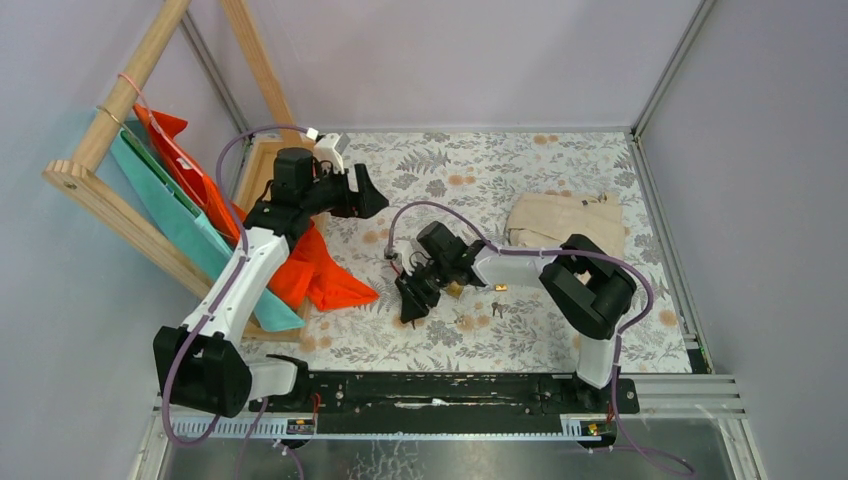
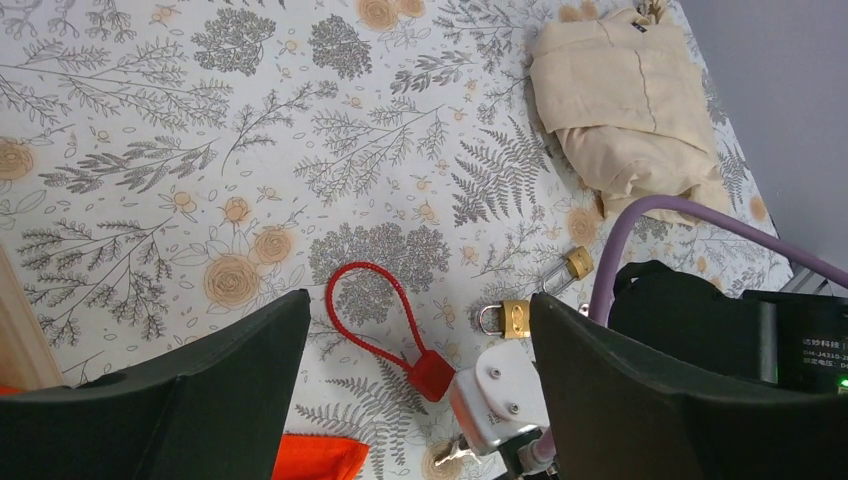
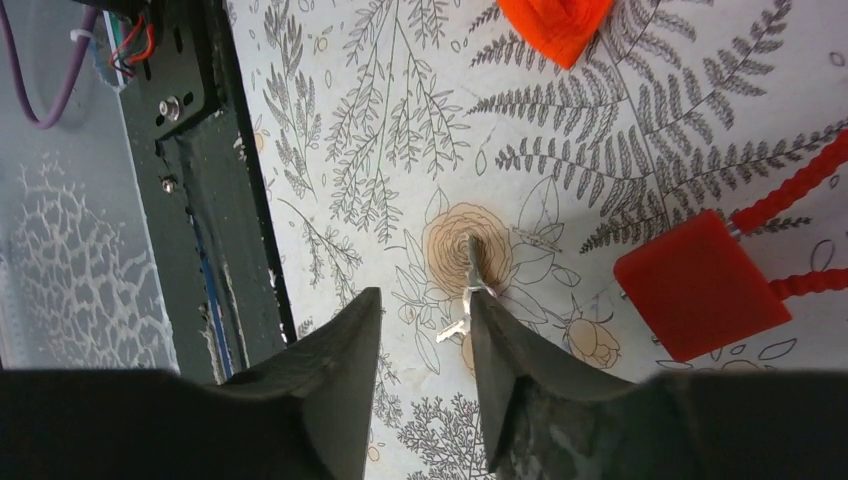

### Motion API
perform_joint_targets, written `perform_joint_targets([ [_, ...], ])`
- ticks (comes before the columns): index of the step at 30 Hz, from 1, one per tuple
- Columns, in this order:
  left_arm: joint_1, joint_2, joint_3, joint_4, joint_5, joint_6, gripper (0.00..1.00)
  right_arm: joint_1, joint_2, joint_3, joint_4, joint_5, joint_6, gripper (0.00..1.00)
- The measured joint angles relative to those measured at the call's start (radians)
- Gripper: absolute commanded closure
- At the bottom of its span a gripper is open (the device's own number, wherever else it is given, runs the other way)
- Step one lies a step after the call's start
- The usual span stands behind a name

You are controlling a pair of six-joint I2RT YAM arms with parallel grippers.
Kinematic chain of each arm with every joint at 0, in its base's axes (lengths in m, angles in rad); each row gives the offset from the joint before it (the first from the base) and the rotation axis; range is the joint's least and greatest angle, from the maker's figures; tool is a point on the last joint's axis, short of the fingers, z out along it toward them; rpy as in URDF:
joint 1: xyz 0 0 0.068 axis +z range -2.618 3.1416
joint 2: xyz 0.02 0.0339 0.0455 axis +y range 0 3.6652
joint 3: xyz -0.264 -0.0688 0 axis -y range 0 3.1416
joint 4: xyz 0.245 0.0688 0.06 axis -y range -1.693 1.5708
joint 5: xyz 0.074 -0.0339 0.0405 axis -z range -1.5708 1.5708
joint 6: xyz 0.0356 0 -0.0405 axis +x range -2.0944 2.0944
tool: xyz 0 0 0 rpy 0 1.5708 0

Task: Lock with the key
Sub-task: Place the key at the center of the board, then reset both arms

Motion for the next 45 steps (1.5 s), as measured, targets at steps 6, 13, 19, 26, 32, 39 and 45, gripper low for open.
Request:
perform_joint_targets([
  [6,0.003,-0.027,-0.021,0.020,0.000,-0.013,0.08,0.000,0.001,0.036,-0.051,0.036,-0.043,0.31],
  [13,0.004,-0.032,-0.034,0.043,0.009,-0.011,0.00,-0.051,-0.108,0.033,-0.140,0.093,-0.132,0.16],
  [19,0.004,-0.031,-0.019,0.043,0.014,0.079,0.00,-0.216,-0.315,0.027,-0.158,0.173,-0.191,0.02],
  [26,0.004,-0.013,0.093,0.048,-0.039,0.234,0.00,-0.316,-0.512,-0.008,-0.154,0.488,-0.260,0.01],
  [32,0.004,-0.014,0.113,0.099,-0.100,0.301,0.00,-0.376,-0.563,-0.009,-0.154,0.733,-0.235,0.01],
  [39,0.004,-0.042,0.061,0.165,-0.088,0.292,0.00,-0.437,-0.679,0.001,-0.167,0.888,-0.211,0.01],
  [45,0.005,-0.176,-0.083,0.184,-0.015,0.301,0.00,-0.465,-0.836,-0.086,-0.132,0.880,-0.230,0.01],
])
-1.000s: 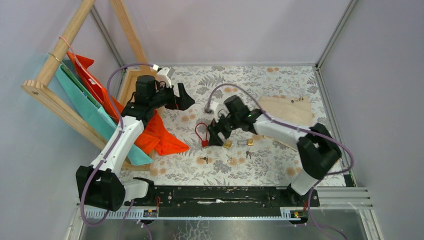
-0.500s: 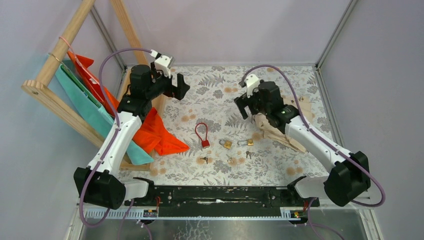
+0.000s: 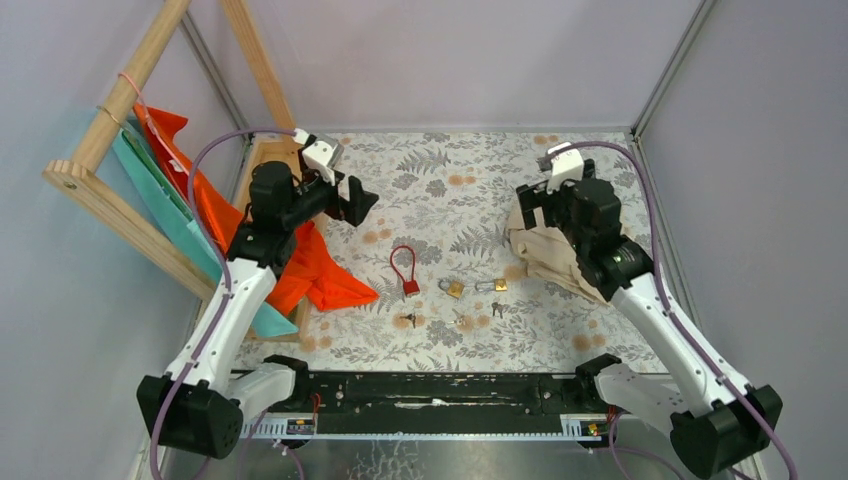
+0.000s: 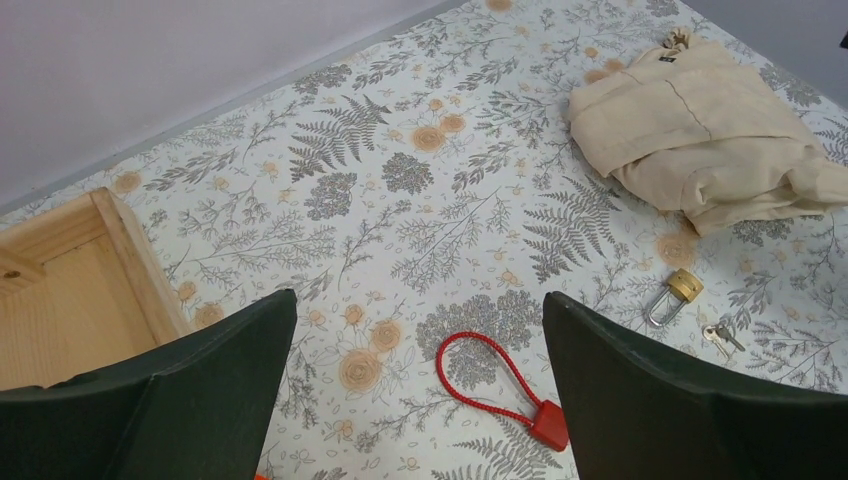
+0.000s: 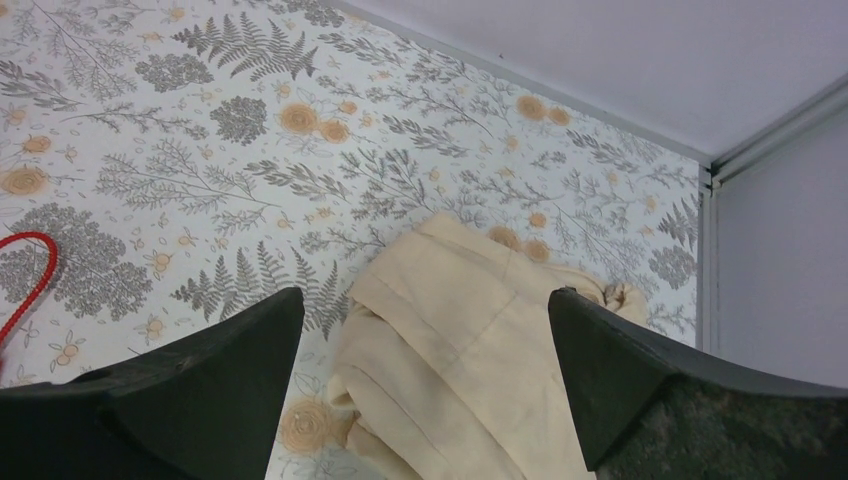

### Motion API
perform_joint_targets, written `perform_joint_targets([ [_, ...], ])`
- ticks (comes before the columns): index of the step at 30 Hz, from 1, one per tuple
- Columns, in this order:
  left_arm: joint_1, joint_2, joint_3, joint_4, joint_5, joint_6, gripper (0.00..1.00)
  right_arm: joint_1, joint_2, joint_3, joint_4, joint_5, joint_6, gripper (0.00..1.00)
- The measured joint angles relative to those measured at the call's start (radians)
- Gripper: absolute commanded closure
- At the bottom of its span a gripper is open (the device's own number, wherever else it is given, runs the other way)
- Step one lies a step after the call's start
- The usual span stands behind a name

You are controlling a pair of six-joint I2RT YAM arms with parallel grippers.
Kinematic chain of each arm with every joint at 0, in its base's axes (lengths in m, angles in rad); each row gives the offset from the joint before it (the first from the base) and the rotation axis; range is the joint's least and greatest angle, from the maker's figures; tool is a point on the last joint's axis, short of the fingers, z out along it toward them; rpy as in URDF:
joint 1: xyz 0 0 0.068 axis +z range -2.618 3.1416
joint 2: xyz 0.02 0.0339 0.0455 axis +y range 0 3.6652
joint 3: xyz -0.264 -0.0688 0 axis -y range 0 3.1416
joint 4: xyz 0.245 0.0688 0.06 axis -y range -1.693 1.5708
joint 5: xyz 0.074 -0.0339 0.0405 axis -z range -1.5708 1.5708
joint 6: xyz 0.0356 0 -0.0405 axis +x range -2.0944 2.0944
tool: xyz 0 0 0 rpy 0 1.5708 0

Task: Lock with the key
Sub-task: Reset both arms

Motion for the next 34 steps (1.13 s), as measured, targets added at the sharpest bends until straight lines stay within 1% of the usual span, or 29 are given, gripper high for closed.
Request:
perform_joint_targets([
  [3,0.000,-0.060,-0.057,0.023,-0.003,0.006,0.00,-0.041,-0.103,-0.096,0.035,-0.030,0.001,0.01],
  [7,0.000,-0.100,-0.121,0.084,-0.005,0.006,0.00,-0.064,-0.155,-0.161,0.074,-0.047,0.000,0.01],
  [13,0.000,-0.105,-0.168,0.132,0.002,0.006,0.00,-0.089,-0.181,-0.181,0.087,-0.078,0.002,0.01],
  [19,0.000,-0.118,-0.168,0.138,0.005,0.006,0.00,-0.109,-0.208,-0.182,0.095,-0.091,0.001,0.01],
  [34,0.000,-0.144,-0.169,0.138,0.012,0.006,0.00,-0.139,-0.209,-0.187,0.095,-0.124,0.002,0.01],
])
